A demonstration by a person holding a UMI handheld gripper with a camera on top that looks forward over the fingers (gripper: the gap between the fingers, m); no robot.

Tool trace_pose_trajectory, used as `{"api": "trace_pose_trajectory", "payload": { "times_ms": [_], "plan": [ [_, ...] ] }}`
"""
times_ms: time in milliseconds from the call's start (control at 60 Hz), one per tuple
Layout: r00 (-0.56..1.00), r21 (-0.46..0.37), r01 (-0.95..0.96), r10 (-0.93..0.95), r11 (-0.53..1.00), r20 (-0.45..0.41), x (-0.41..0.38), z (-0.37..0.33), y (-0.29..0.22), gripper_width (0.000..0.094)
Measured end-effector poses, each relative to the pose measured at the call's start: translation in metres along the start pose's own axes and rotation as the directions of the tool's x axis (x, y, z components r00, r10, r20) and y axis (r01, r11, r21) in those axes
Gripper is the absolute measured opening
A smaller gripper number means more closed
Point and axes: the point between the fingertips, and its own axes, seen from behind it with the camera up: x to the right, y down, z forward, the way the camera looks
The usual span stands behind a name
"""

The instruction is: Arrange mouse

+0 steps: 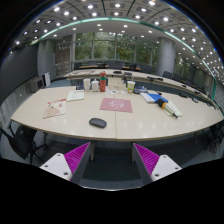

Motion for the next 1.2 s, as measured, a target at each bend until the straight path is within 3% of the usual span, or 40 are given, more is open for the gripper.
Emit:
{"api": "trace_pose_trajectory", "payload": {
  "times_ms": [100, 200, 533, 700, 817, 1200],
  "plan": [
    [1.000, -0.024, -0.001, 0.001, 1.000, 0.000, -0.004, 0.014, 0.005, 0.0862],
    [1.000, -0.028, 0.000, 0.000, 1.000, -0.002, -0.027, 0.093, 0.001, 0.0861],
    [1.000, -0.016, -0.003, 0.003, 1.000, -0.031, -0.057, 0.238, -0.001, 0.0859],
    [0.998, -0.048, 0.004, -0.007, 0.999, -0.061, -0.058, 0.302, -0.001, 0.0856],
    [0.997, -0.074, 0.015, -0.020, 0.997, -0.074, -0.058, 0.331, -0.001, 0.0857],
    [0.999, -0.079, 0.045, -0.045, 0.996, -0.006, -0.062, 0.393, -0.043, 0.0852]
  ]
}}
